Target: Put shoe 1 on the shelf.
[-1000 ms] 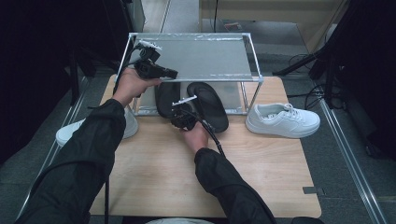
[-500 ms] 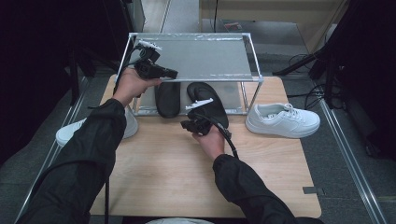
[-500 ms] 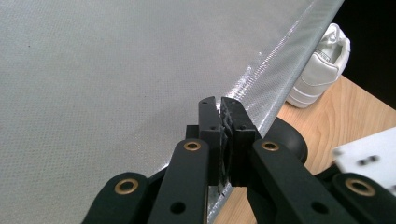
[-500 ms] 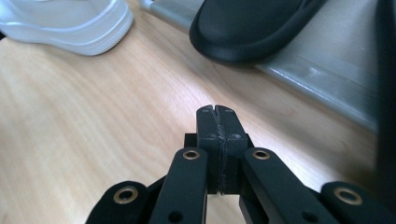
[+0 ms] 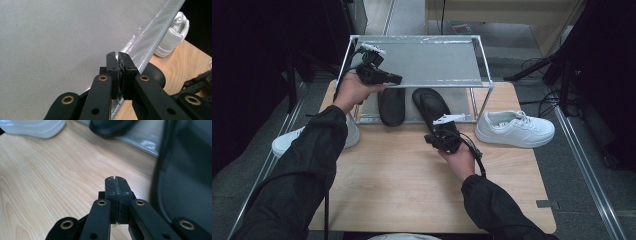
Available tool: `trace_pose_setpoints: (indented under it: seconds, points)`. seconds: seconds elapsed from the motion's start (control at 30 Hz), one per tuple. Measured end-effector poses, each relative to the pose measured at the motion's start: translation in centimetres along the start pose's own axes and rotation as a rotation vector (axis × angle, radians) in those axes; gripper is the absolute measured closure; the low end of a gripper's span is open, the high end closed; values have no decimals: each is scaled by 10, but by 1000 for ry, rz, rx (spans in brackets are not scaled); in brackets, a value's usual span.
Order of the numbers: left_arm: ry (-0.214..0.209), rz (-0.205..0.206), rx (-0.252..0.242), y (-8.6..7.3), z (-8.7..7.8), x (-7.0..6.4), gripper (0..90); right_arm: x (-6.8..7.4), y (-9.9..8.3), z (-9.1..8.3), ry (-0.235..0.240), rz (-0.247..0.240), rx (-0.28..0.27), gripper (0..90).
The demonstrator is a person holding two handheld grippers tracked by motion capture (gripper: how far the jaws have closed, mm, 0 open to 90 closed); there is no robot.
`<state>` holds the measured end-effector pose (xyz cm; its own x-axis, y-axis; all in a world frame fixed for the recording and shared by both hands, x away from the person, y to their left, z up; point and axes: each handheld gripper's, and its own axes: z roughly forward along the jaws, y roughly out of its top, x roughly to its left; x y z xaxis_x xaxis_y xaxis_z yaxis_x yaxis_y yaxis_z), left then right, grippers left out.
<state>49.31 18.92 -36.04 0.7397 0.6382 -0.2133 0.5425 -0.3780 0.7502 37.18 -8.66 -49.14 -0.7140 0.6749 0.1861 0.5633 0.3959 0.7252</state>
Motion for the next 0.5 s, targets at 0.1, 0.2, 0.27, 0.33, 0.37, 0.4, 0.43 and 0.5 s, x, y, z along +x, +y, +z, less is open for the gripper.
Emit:
trace_pose_setpoints:
  seconds: [0.1,0.2,0.27,0.33,0.37,0.4,0.43,0.5]
  points:
    - [-6,-9,0,0,0,1,881,-8,-9,-11,-19,1,-1,900]
    - [-2,-5,1,0,0,1,882,-17,-18,-20,-32,22,3,900]
    - [-3,-4,1,0,0,1,882,-22,-23,-24,-37,23,8,900]
    - [-3,-4,1,0,0,1,882,-26,-27,-28,-48,30,16,900]
    - [-2,-4,1,0,0,1,882,-29,-30,-30,-53,33,14,900]
    - [-2,-4,1,0,0,1,882,-29,-30,-30,-53,33,14,900]
    - [-2,-4,1,0,0,1,882,-31,-31,-32,-54,36,15,900]
    - [-1,0,1,0,0,0,881,-36,-36,-39,-81,38,33,900]
